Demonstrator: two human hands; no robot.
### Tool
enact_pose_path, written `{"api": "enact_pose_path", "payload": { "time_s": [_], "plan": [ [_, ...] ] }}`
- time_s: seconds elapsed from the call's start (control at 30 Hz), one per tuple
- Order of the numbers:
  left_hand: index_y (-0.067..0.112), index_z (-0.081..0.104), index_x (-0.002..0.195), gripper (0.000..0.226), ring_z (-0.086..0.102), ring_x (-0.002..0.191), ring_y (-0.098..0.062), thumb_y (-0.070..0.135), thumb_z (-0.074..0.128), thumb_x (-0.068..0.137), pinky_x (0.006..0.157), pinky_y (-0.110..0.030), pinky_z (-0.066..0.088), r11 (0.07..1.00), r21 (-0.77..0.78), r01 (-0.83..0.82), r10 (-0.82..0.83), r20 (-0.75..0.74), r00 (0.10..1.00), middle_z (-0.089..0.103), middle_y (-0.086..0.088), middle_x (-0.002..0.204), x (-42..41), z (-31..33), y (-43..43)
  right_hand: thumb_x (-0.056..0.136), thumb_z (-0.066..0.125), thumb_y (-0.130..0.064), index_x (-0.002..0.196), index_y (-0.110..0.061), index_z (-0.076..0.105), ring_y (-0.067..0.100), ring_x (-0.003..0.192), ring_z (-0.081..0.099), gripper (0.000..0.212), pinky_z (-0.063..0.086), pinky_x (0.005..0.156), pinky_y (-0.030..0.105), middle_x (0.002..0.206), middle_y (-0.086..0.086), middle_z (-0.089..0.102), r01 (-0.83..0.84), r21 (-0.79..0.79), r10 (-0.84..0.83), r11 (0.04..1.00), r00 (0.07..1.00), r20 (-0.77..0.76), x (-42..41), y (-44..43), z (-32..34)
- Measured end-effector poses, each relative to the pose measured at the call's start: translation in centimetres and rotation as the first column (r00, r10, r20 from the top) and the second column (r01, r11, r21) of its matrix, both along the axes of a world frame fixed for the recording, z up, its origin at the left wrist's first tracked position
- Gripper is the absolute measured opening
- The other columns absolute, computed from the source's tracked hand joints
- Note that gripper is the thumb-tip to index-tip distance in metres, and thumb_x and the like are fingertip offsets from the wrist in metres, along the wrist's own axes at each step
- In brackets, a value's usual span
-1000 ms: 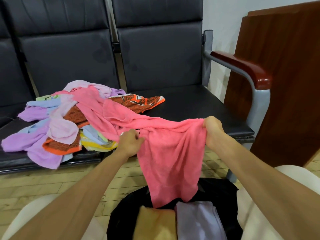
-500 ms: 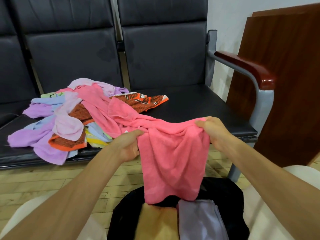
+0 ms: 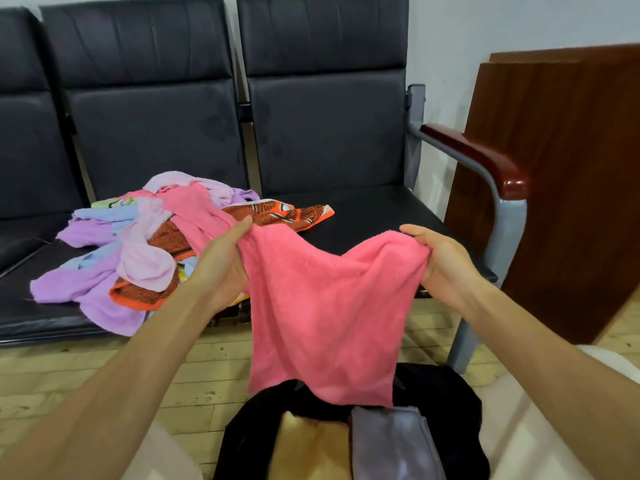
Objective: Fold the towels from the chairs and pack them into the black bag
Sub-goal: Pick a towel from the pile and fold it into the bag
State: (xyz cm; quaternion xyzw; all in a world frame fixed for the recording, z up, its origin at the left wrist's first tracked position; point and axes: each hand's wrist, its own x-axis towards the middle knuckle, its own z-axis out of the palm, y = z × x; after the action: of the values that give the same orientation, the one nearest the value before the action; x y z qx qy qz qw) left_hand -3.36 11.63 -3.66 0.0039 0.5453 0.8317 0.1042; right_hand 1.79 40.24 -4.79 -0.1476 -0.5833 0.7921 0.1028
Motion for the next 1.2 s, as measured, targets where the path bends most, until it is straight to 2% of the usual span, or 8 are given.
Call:
{"api": "enact_pose_path", "payload": {
  "time_s": [0.37,0.57,0.67,0.8,0.93,1.0,1.1,1.2],
  "plan": [
    [0.001,0.061,0.108,0.028,0.066,0.08,-0.014,0.016,0.038,0.102,0.065,-0.023,0.054,0.985,0.028,-0.17,0.172,-0.145,0.974,0.066,-0.009,0.1,0.9,11.1,1.1,0.084,0.067,-0.004,0.101,-0.009,0.071,0.023,0.097,0.066,0.018,0.055,0.084,0.037,0.102,0.008,0.07,0.21,-0.116,-0.233,0.971,0.943,-0.239,0.9,3.1,12.0],
    [-0.009,0.054,0.122,0.031,0.062,0.096,-0.027,0.011,0.046,0.099,0.08,-0.038,0.05,0.964,-0.055,-0.259,0.244,-0.198,0.949,0.062,-0.02,0.115,2.6,16.2,1.0,0.088,0.063,-0.002,0.094,-0.018,0.073,0.016,0.106,0.06,0.02,0.049,0.095,0.027,0.109,0.001,0.067,0.393,0.128,-0.331,0.91,0.879,-0.343,1.8,4.4,15.5],
    [-0.006,0.06,0.11,0.022,0.062,0.084,-0.024,0.008,0.05,0.097,0.078,-0.038,0.05,0.945,-0.139,-0.296,0.252,-0.265,0.931,0.065,-0.015,0.099,3.2,18.1,1.3,0.09,0.057,0.001,0.105,-0.01,0.07,0.008,0.092,0.06,0.023,0.045,0.078,0.013,0.106,0.005,0.066,0.515,0.367,-0.34,0.775,0.828,-0.446,2.8,4.7,16.9],
    [-0.005,0.062,0.104,0.017,0.061,0.085,-0.02,0.006,0.053,0.095,0.086,-0.034,0.051,0.918,-0.226,-0.327,0.242,-0.336,0.91,0.064,-0.012,0.098,3.7,19.6,1.2,0.09,0.046,-0.002,0.101,-0.019,0.067,0.019,0.103,0.058,0.029,0.042,0.086,0.027,0.109,0.005,0.067,0.533,0.684,-0.269,0.498,0.845,-0.462,3.5,5.9,17.2],
    [-0.005,0.06,0.116,0.027,0.059,0.098,-0.027,0.01,0.054,0.095,0.091,-0.04,0.049,0.873,-0.336,-0.353,0.233,-0.349,0.908,0.062,-0.016,0.11,4.2,19.7,0.6,0.09,0.046,-0.011,0.098,-0.025,0.066,0.027,0.101,0.06,0.026,0.05,0.089,0.04,0.107,0.009,0.067,0.487,0.77,-0.249,0.413,0.873,-0.419,4.2,6.6,17.5],
    [-0.003,0.062,0.111,0.023,0.054,0.091,-0.026,0.012,0.052,0.096,0.081,-0.037,0.047,0.837,-0.401,-0.373,0.218,-0.381,0.899,0.06,-0.014,0.099,4.4,19.6,0.5,0.088,0.054,-0.012,0.093,-0.026,0.072,0.024,0.105,0.06,0.023,0.049,0.09,0.036,0.107,0.004,0.07,0.482,0.744,-0.268,0.464,0.876,-0.4,4.5,6.6,17.8],
    [0.002,0.063,0.093,0.019,0.049,0.077,-0.021,0.013,0.049,0.098,0.073,-0.035,0.046,0.785,-0.475,-0.396,0.186,-0.429,0.884,0.053,-0.007,0.079,5.2,19.5,0.7,0.085,0.068,-0.013,0.087,-0.025,0.075,0.017,0.105,0.06,0.014,0.051,0.088,0.035,0.103,-0.002,0.071,0.461,0.536,-0.345,0.708,0.887,-0.307,4.4,6.8,18.6],
    [0.01,0.058,0.076,0.025,0.05,0.079,-0.022,0.015,0.048,0.098,0.078,-0.039,0.048,0.751,-0.504,-0.427,0.195,-0.448,0.872,0.053,-0.006,0.079,5.3,19.2,0.6,0.082,0.074,-0.013,0.092,-0.017,0.075,0.013,0.089,0.06,0.01,0.051,0.067,0.029,0.096,0.0,0.07,0.363,0.272,-0.3,0.891,0.922,-0.246,4.8,6.6,19.3]
  ]
}}
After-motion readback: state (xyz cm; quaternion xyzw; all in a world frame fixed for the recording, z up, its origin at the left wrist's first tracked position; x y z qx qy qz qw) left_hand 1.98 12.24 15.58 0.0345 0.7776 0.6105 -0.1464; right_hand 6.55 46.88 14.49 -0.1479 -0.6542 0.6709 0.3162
